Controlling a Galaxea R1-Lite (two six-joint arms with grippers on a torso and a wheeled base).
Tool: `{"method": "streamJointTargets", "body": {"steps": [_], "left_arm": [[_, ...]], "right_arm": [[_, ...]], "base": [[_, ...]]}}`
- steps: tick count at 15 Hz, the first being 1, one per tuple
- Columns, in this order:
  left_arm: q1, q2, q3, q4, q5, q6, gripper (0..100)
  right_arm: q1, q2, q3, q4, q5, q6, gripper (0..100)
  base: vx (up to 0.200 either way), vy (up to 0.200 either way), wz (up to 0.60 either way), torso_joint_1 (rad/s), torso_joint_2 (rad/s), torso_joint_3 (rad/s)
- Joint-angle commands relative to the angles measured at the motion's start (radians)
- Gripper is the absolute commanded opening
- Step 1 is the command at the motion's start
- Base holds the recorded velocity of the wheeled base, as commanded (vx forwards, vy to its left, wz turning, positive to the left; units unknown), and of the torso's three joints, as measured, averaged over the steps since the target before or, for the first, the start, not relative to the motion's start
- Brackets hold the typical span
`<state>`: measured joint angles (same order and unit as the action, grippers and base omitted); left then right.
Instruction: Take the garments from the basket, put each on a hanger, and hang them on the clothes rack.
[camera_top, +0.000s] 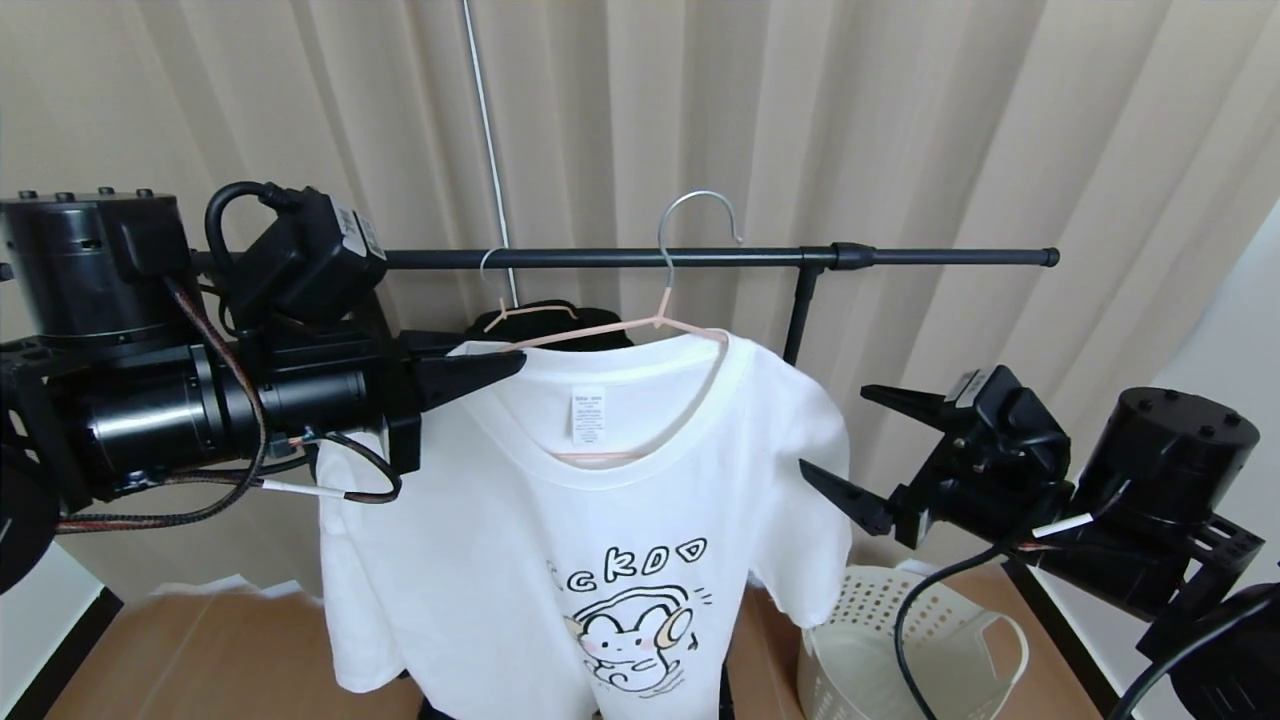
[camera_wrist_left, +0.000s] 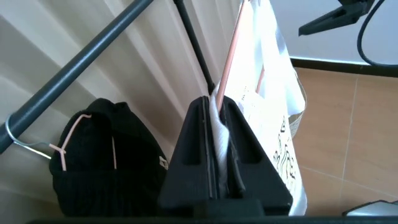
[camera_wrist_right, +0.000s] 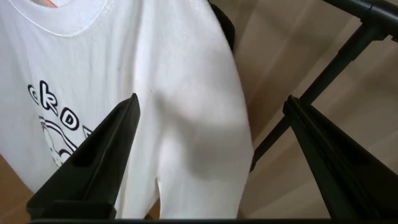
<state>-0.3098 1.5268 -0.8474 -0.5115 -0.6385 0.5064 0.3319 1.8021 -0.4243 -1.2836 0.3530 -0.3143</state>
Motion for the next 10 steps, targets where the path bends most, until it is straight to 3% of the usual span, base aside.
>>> {"method": "streamJointTargets", "body": {"steps": [1,10], "left_arm": [[0.0,-0.007,0.014,-0.004,0.0,-0.006,0],[0.001,-0.031,0.014,-0.005,0.0,-0.048,0]], "right_arm": [[-0.017,0.033,-0.005,0.0,-0.002,-0.012,100],[-0.062,0.109,0.005,-0.008,0.003,-0.112,100]], "base": [[0.0,0.0,0.0,0.0,0.0,0.0],[0.0,0.0,0.0,0.0,0.0,0.0]]}}
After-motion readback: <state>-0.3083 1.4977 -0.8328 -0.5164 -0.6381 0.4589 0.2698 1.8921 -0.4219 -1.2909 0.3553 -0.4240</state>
